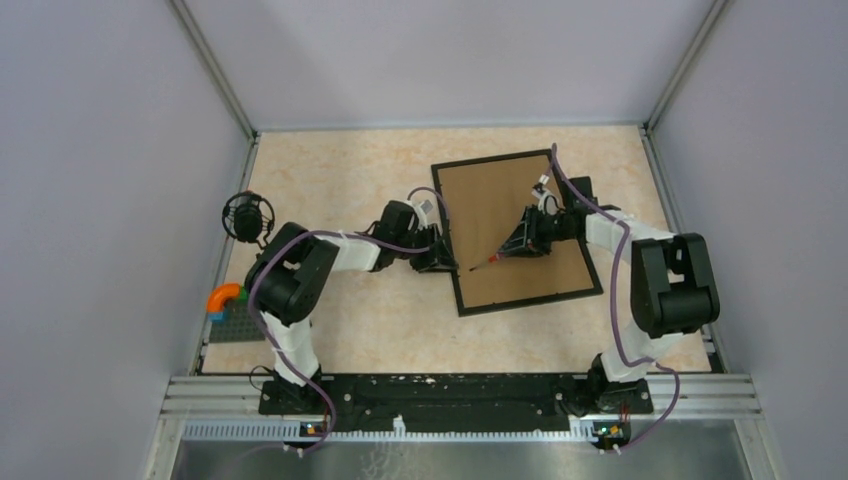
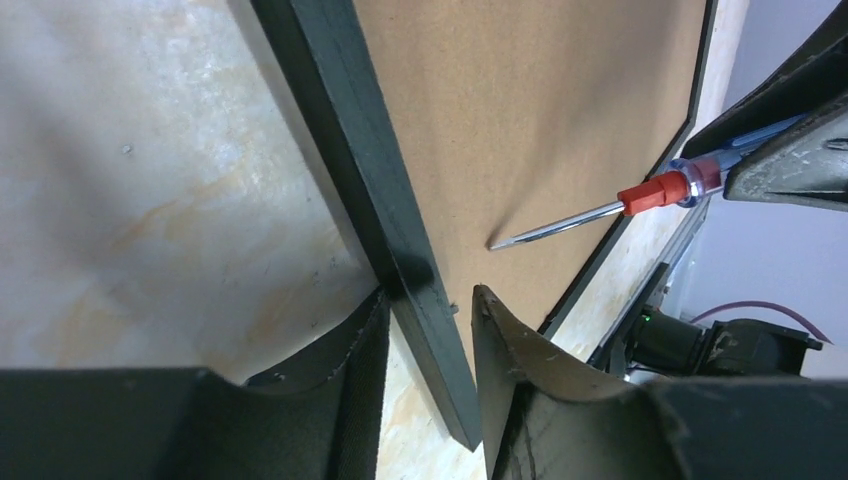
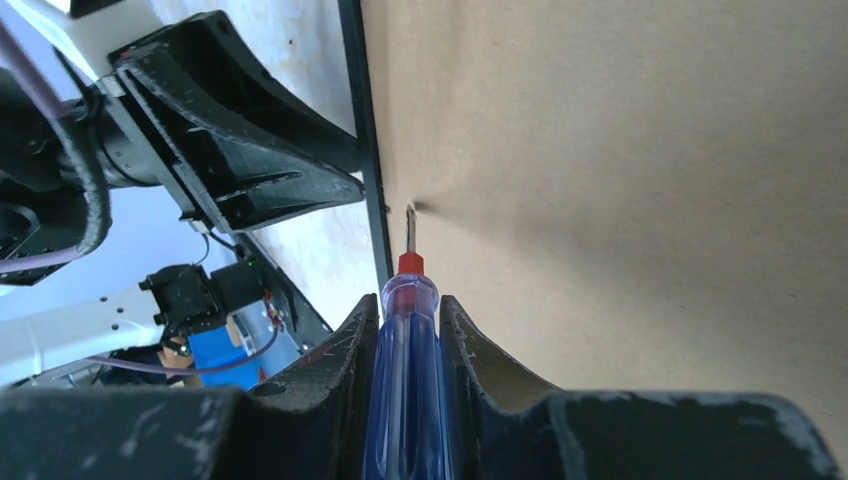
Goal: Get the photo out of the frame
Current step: Release the photo frame item from the photo frame.
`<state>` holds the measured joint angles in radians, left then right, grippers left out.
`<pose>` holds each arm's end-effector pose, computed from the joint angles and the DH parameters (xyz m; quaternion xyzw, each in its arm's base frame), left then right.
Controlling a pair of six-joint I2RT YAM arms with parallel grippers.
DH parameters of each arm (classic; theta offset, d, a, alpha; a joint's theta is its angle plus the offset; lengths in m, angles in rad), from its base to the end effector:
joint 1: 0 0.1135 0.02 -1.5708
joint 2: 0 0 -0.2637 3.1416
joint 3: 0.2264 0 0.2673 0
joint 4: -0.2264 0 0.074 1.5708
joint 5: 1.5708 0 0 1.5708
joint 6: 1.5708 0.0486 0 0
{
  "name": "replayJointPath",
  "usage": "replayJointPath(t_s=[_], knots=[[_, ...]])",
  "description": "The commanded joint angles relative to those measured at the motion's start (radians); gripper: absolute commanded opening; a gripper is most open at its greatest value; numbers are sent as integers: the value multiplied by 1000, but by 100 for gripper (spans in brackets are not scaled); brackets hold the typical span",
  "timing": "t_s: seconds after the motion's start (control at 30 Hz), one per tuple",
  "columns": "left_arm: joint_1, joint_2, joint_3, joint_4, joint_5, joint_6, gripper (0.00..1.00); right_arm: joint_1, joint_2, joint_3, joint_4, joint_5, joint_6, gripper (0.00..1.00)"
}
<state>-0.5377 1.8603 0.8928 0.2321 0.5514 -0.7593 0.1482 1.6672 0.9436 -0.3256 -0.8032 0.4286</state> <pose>0.3117 -0.2155 0.1084 0.0125 0.8863 -0.4341 0.1608 0.3252 0.0839 0.1551 0.0245 0.8947 0.4296 0.1201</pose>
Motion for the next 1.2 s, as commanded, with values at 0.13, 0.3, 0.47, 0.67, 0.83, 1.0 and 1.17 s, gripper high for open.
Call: replayJointPath(t_s=[0.13,0.3,0.47,0.67,0.83,1.0,1.17], knots=[[-53,228,209,28,17,-135,27,-40,-62,99,-90,4,-129,0],[-58,272,270,12,5,-131,22,-141,9,188,-202,15,-204,0],[-52,265,258,-13,-26,-95,16,-173,60,286,-353,27,-340,0],[-52,258,264,-26,-37,-43,13,-173,57,237,-358,-19,-311,0],[-54,262,270,-17,-21,-20,11,-174,67,190,-339,-20,-314,0],[-67,263,270,27,30,-45,37,-174,90,168,-331,-26,-313,0],[-93,269,269,52,22,-80,49,-174,101,161,-333,-26,-323,0]])
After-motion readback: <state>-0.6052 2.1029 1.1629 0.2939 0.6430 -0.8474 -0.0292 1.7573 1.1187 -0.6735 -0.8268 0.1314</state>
